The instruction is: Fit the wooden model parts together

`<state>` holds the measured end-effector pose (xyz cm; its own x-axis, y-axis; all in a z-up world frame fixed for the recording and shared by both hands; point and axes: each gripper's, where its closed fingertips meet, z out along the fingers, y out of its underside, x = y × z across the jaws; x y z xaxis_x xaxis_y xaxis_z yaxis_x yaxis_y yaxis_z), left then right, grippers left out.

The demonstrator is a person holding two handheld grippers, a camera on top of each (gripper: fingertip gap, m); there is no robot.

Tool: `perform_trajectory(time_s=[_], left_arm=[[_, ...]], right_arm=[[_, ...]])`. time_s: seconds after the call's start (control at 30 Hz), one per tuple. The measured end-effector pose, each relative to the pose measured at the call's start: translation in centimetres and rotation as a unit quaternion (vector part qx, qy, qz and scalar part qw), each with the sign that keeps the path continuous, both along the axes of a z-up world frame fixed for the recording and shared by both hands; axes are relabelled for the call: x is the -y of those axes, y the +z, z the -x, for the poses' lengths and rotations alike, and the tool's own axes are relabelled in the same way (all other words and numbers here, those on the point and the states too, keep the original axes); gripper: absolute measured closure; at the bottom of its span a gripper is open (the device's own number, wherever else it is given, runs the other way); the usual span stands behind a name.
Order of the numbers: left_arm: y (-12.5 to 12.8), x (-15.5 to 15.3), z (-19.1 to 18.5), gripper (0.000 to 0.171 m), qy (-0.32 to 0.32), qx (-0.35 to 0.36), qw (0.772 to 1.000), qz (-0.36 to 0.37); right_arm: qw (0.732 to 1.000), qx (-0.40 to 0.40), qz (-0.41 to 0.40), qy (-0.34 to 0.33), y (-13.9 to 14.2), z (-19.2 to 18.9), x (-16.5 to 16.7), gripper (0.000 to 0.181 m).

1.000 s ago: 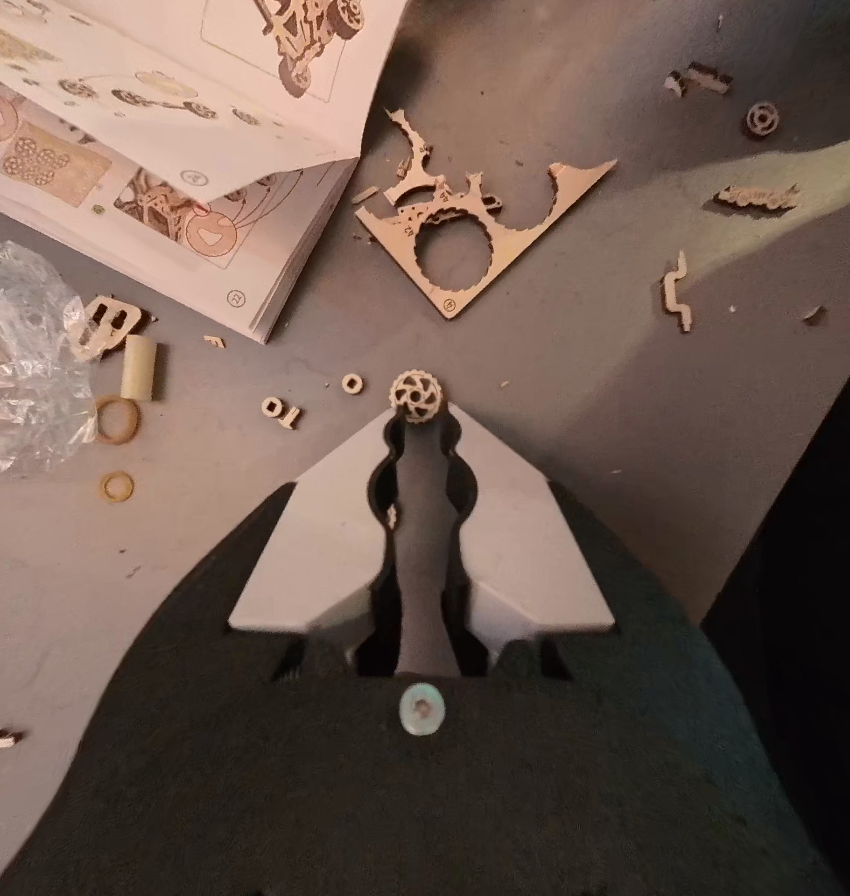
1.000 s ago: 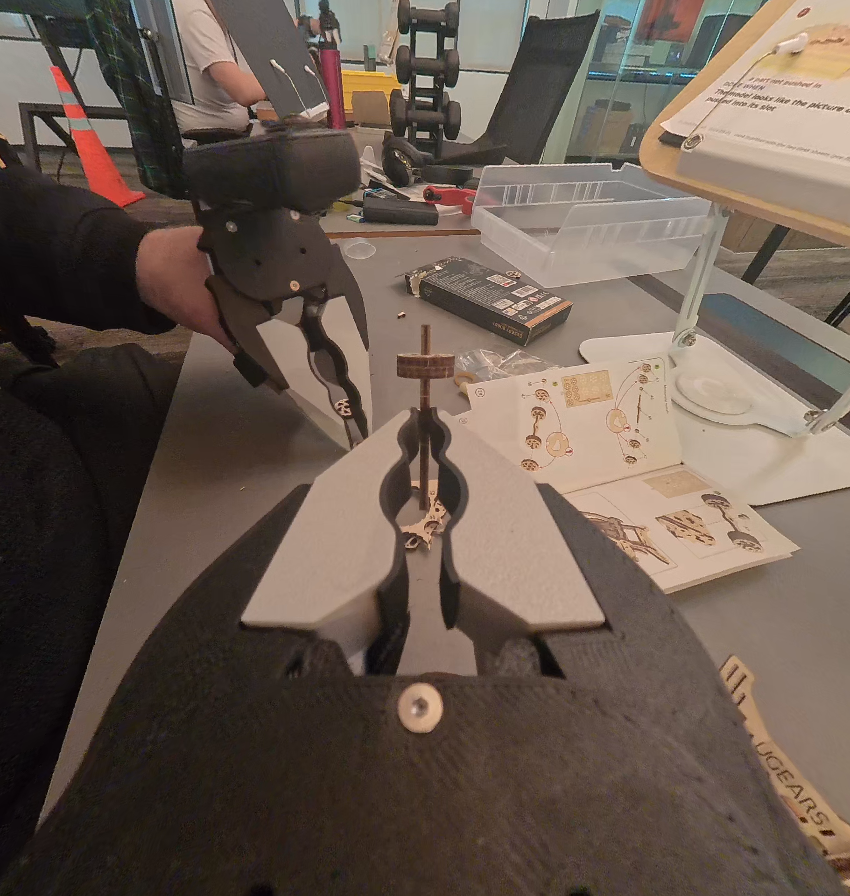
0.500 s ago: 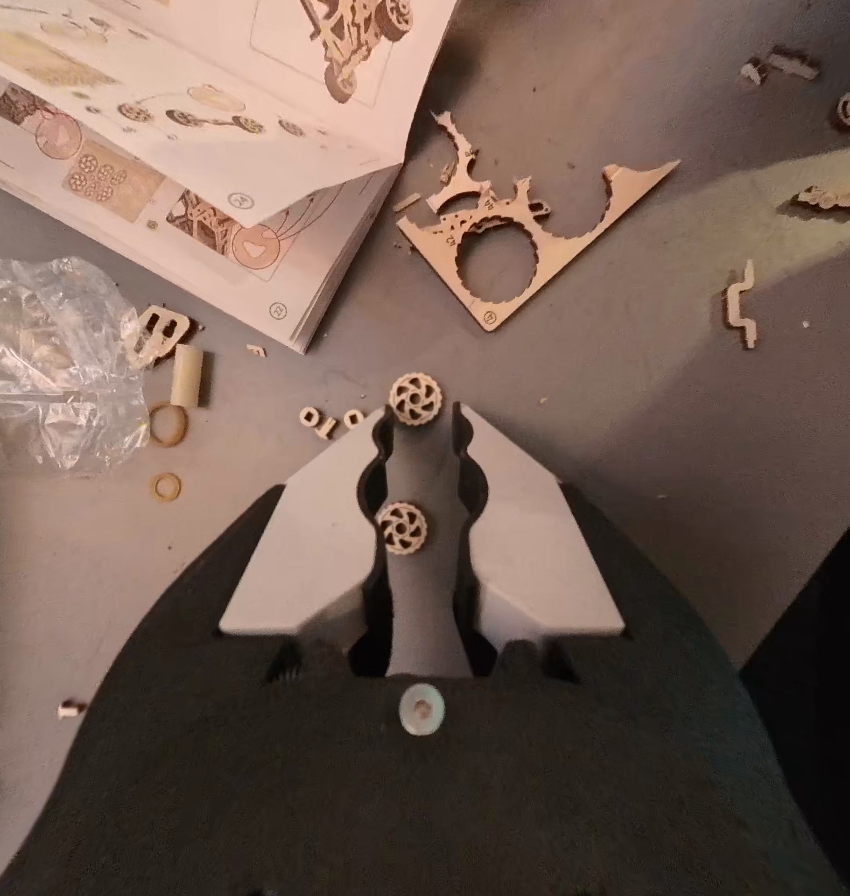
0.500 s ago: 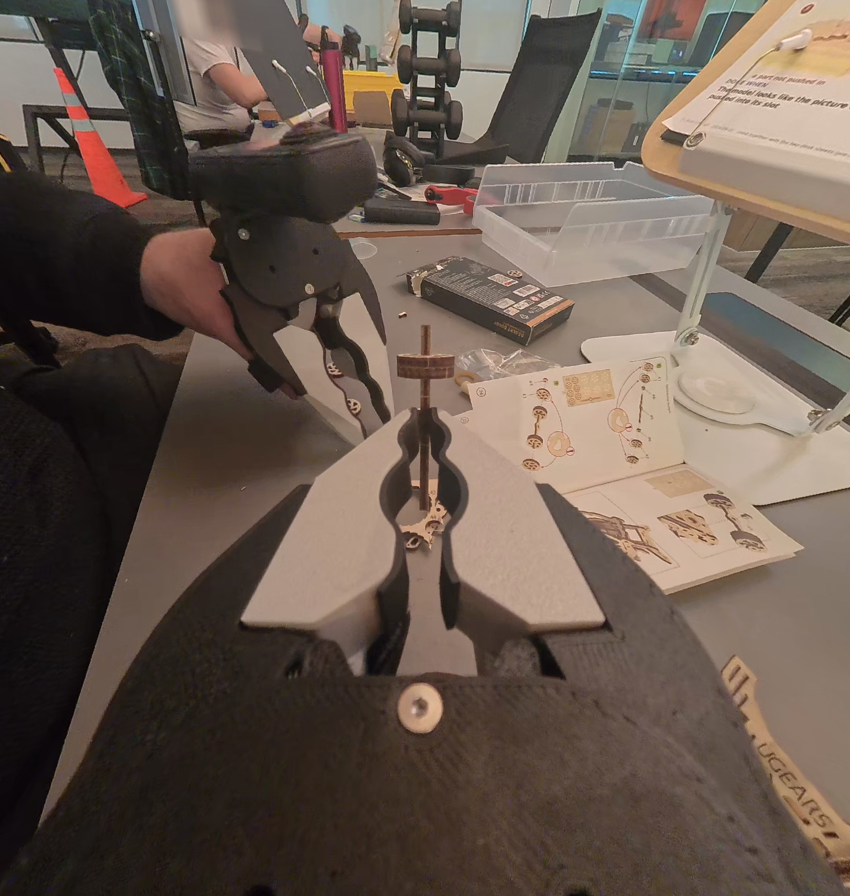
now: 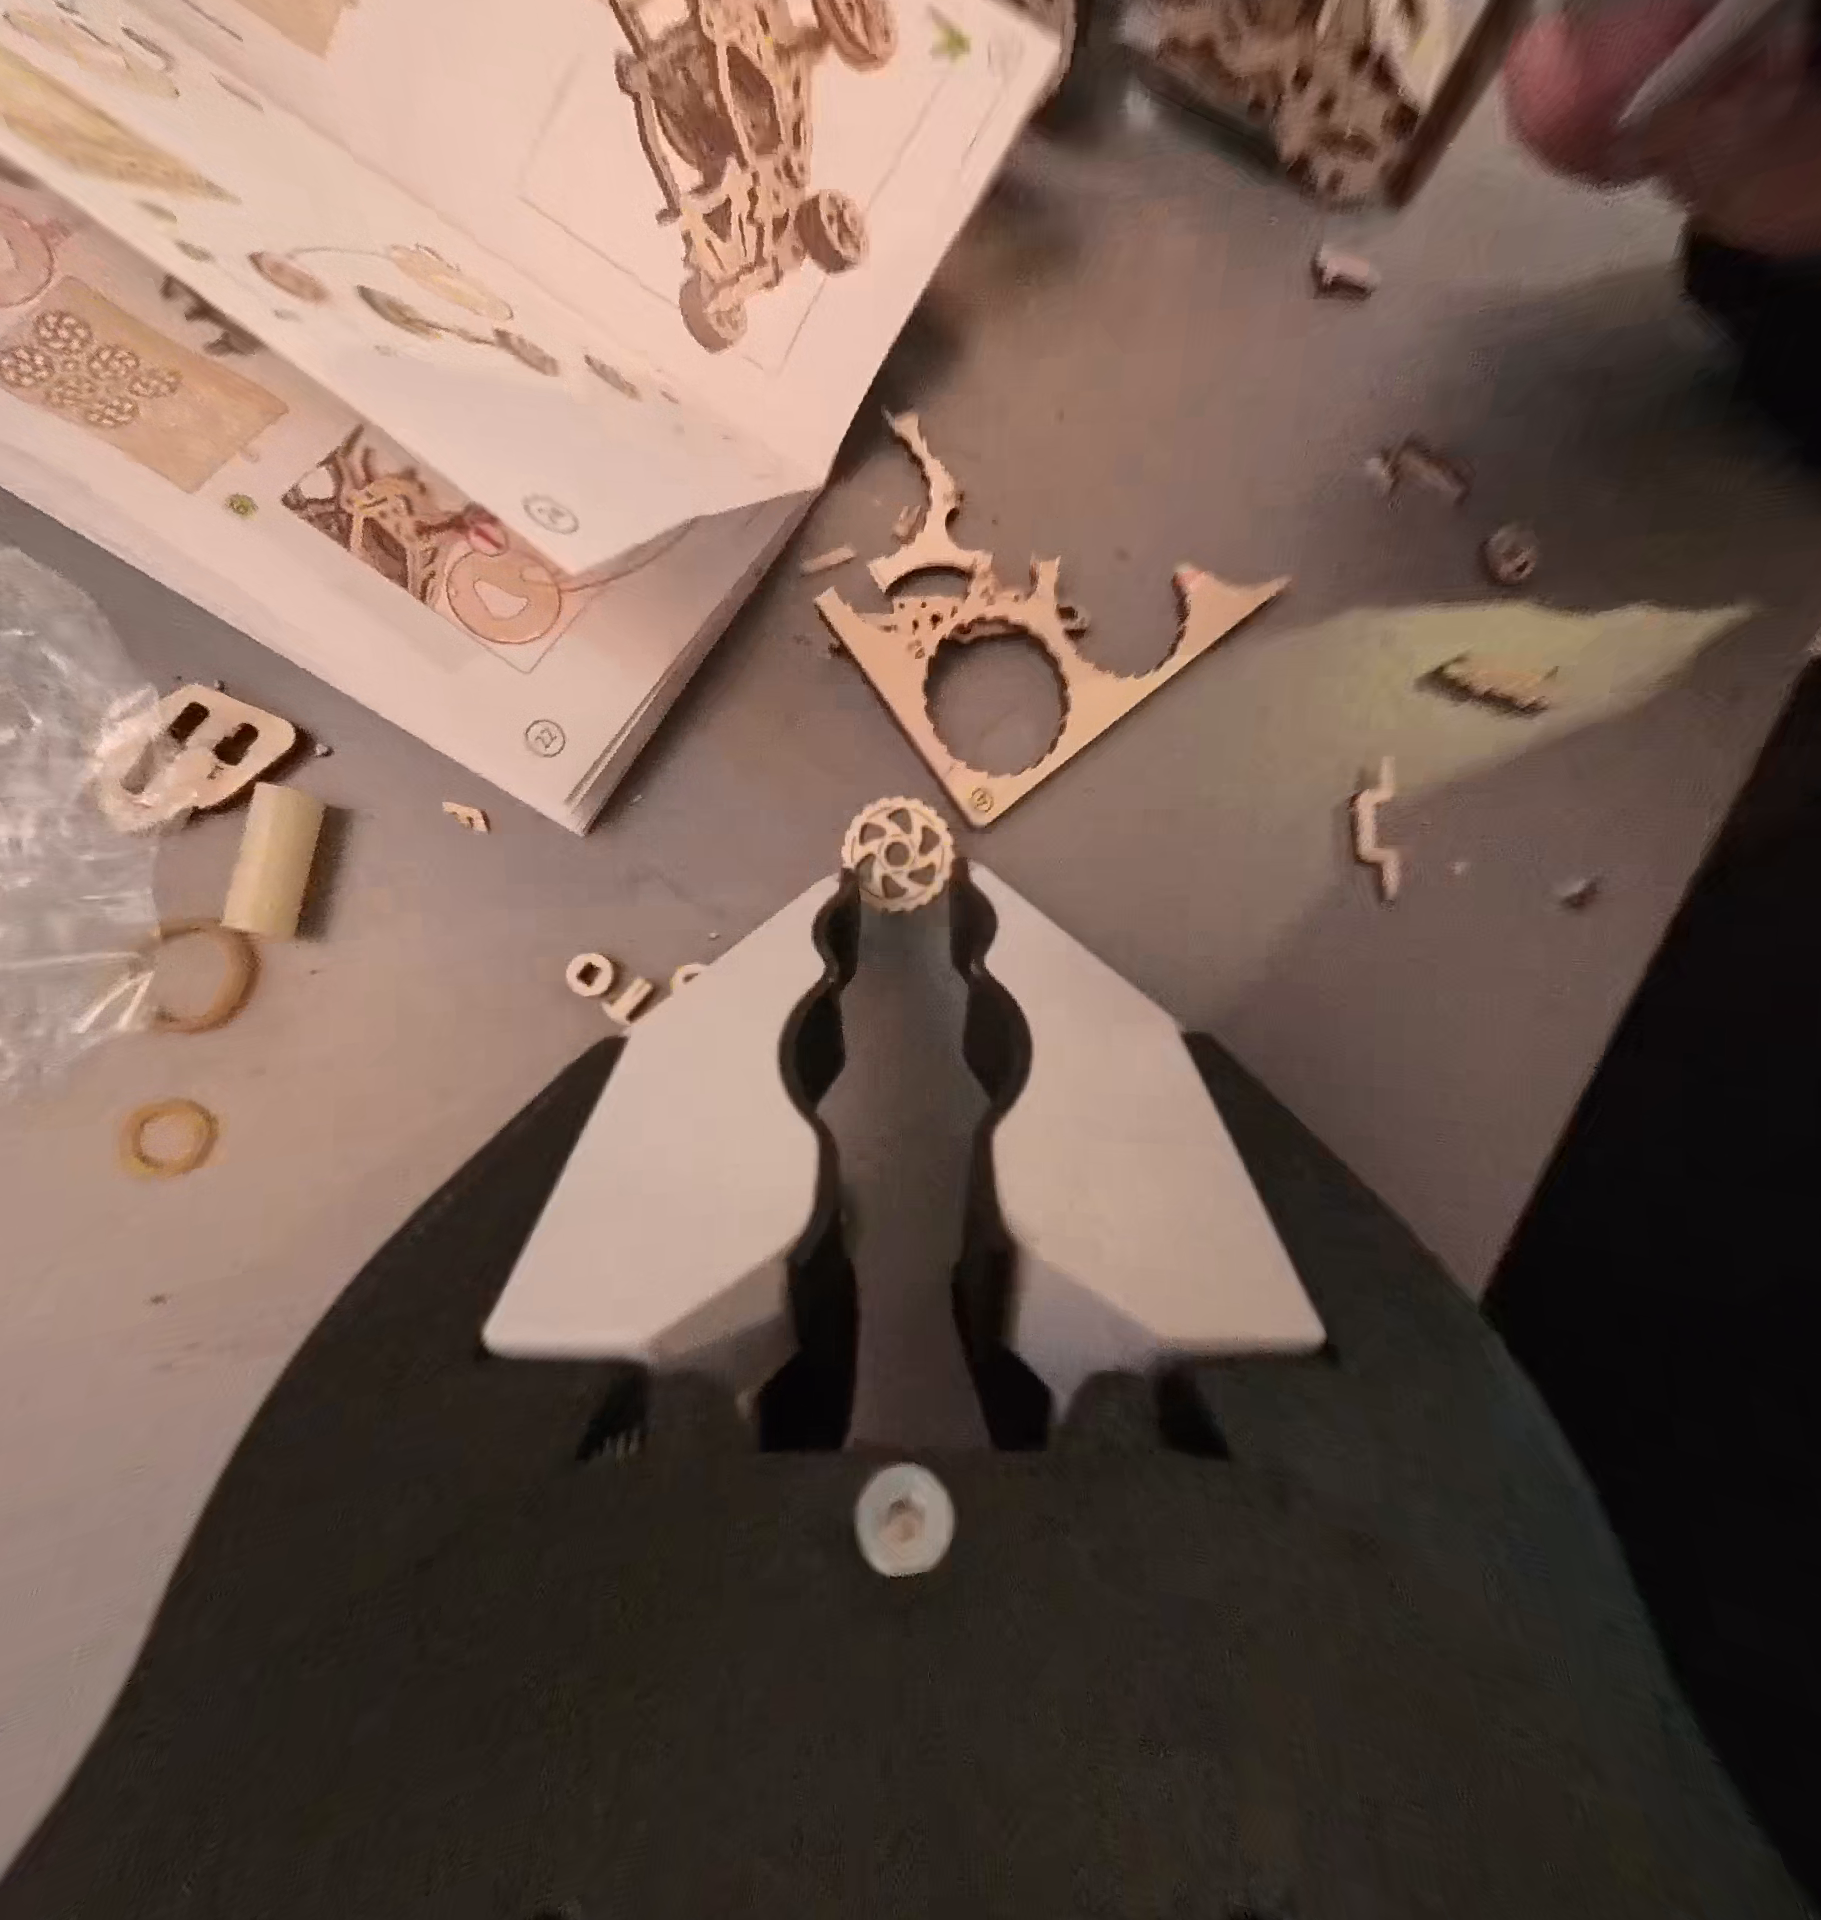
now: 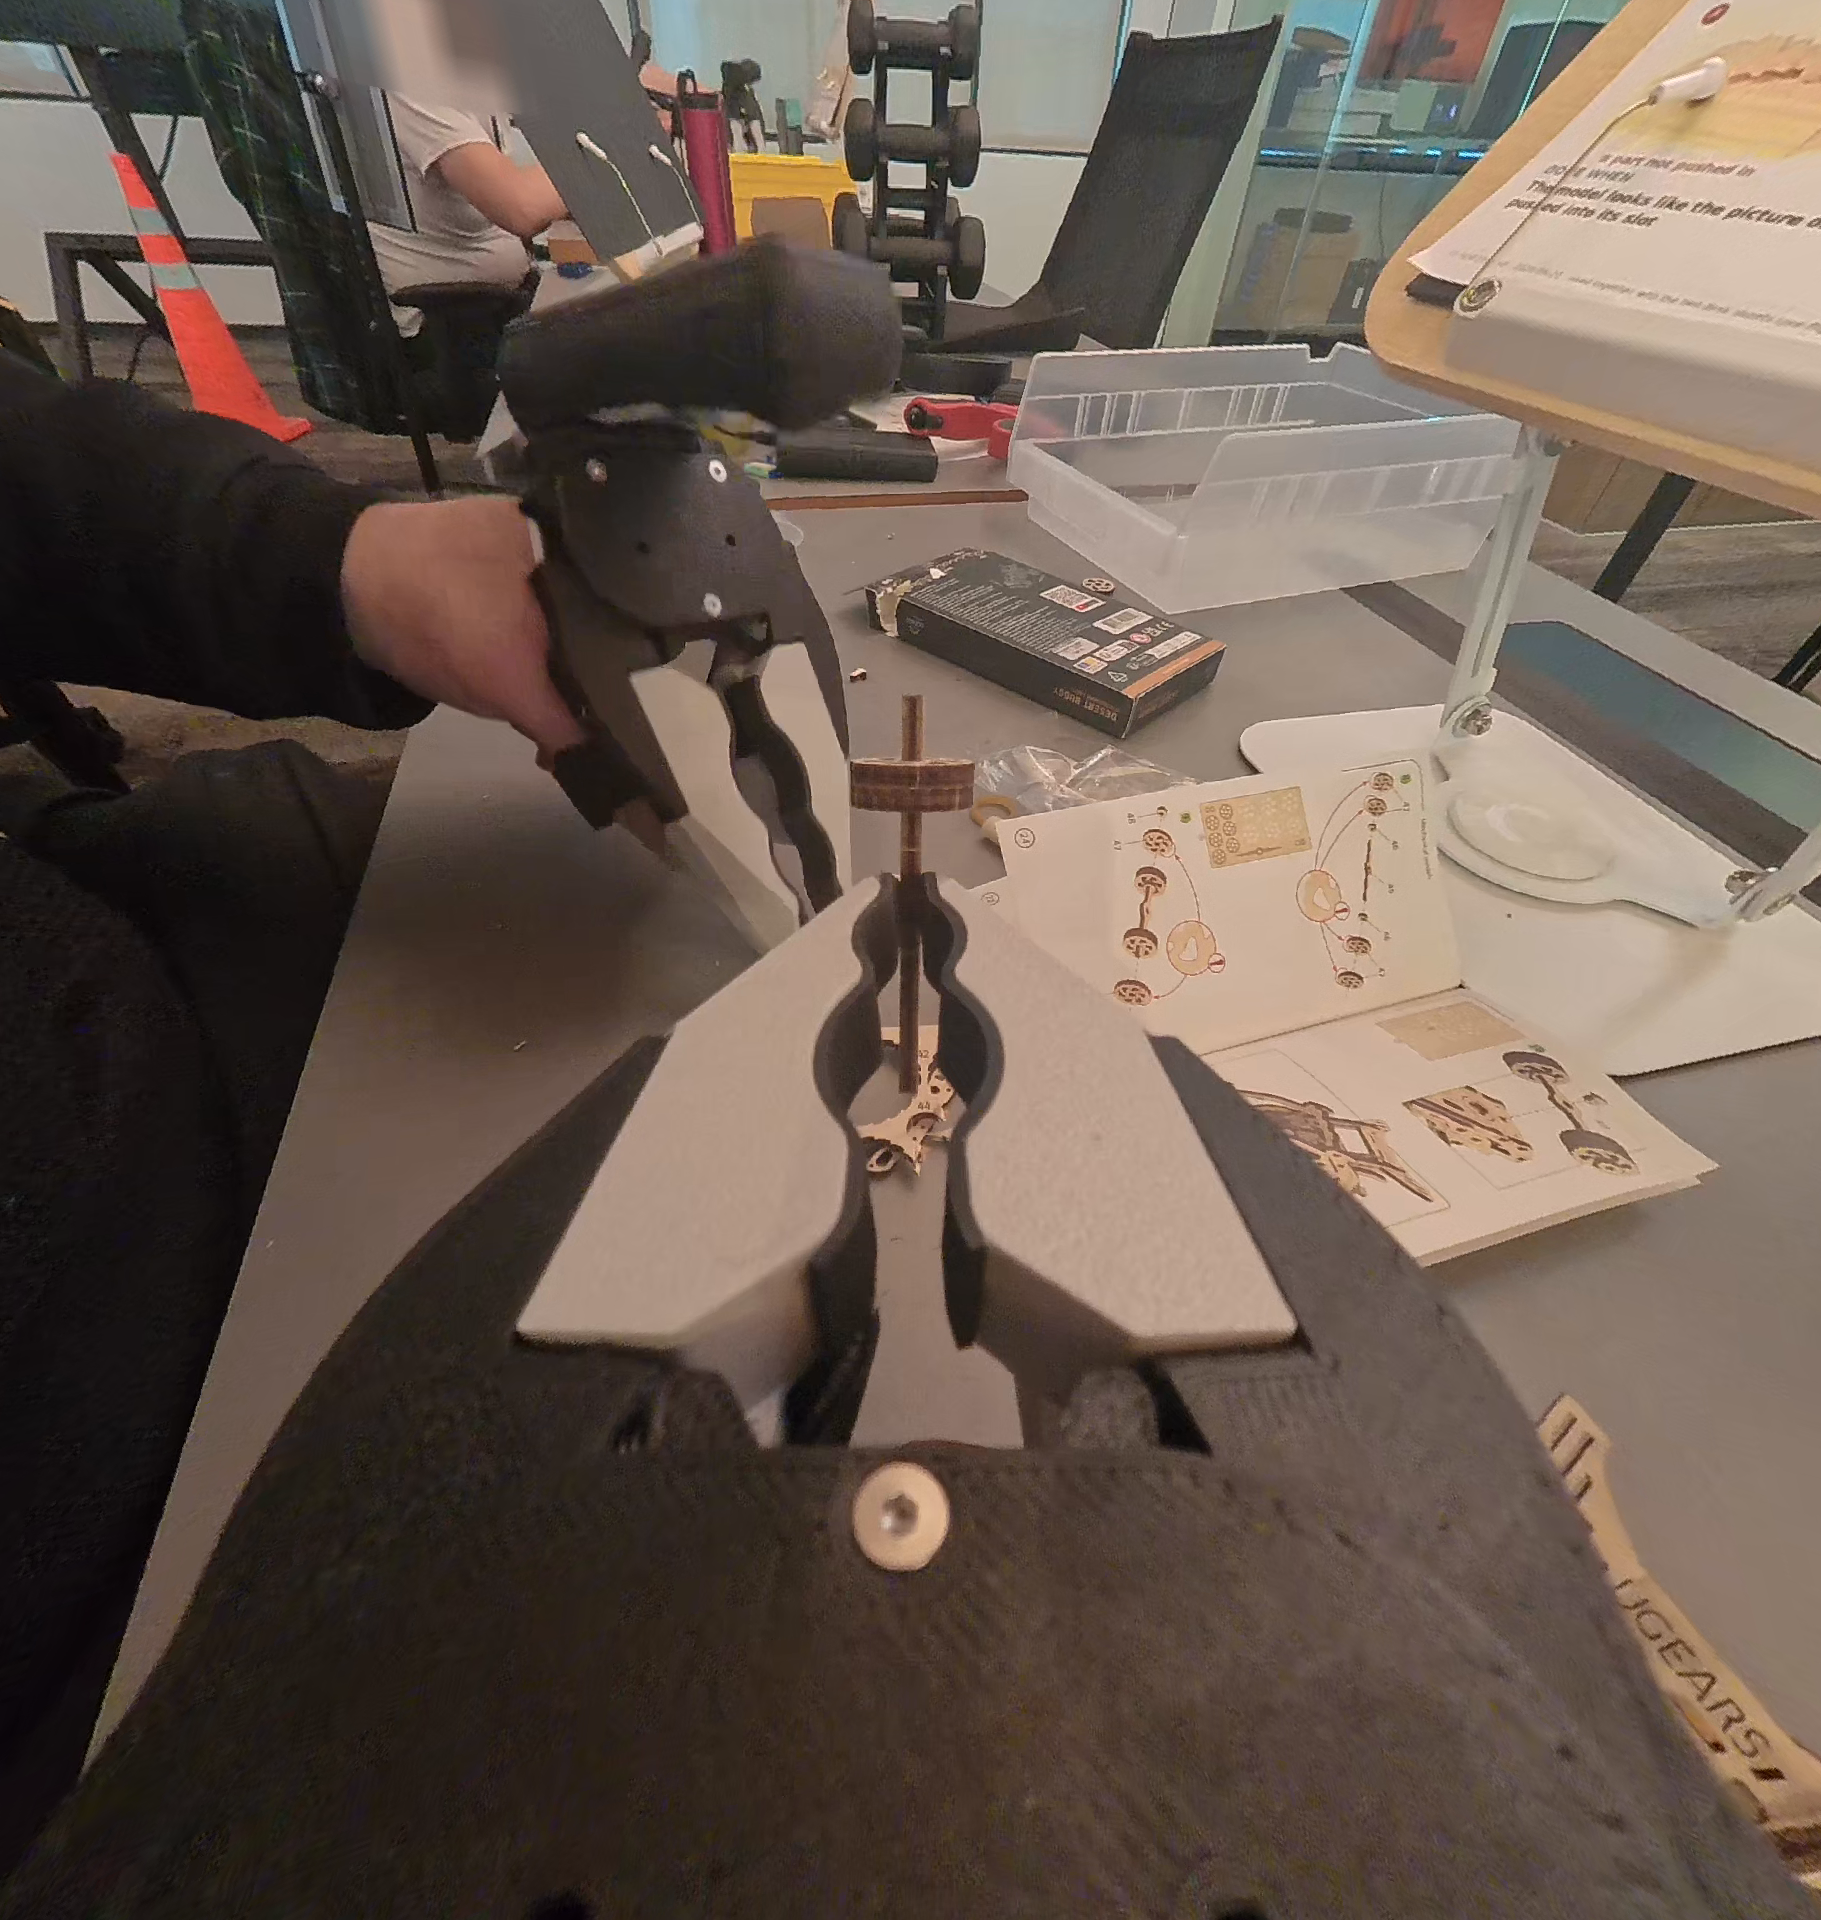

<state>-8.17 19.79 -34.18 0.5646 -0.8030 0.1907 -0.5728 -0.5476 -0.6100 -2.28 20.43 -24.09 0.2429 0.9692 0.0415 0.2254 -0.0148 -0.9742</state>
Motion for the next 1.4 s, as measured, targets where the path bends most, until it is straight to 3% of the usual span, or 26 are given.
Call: perform_trajectory(time_s=[0.1, 0.17, 0.27, 0.33, 0.53, 0.77, 1.0, 1.17, 1.4], left_arm=[[2.6, -0.1, -0.4, 0.157, 0.044, 0.126, 0.99, 0.047], [4.5, 0.1, -0.5, 0.157, 0.059, 0.226, 0.968, 0.089], [7.0, 1.3, -0.5, 0.158, 0.06, 0.357, 0.914, 0.18], [7.4, 2.4, -0.5, 0.157, 0.054, 0.398, 0.886, 0.23], [10.1, 3.2, -0.8, 0.157, 0.067, 0.543, 0.796, 0.259], [11.6, 3.9, -1.6, 0.158, 0.051, 0.606, 0.754, 0.25], [14.3, 5.9, -2.0, 0.157, -0.013, 0.648, 0.711, 0.273], [13.7, 5.6, -2.0, 0.157, 0.005, 0.671, 0.681, 0.292], [11.4, 4.1, -1.3, 0.157, 0.054, 0.677, 0.67, 0.301]], right_arm=[[1.0, 0.0, 0.001, 0.0, -0.1, 0.0, 0.0, 0.181], [1.0, 0.004, 0.003, 0.002, -0.2, 0.0, 0.0, 0.181], [0.999, 0.026, 0.01, 0.019, -1.0, 0.3, 0.5, 0.181], [0.999, 0.032, 0.008, 0.024, -1.2, 0.4, 0.7, 0.181], [0.994, 0.075, 0.007, 0.074, -2.2, 1.4, 2.9, 0.181], [0.992, 0.102, 0.0, 0.073, -1.5, 2.0, 3.6, 0.181], [0.988, 0.108, -0.044, 0.102, -1.6, 2.9, 4.1, 0.181], [0.987, 0.096, -0.04, 0.126, -1.3, 3.5, 5.0, 0.181], [0.988, 0.096, 0.013, 0.121, -2.4, 3.4, 4.3, 0.181]])
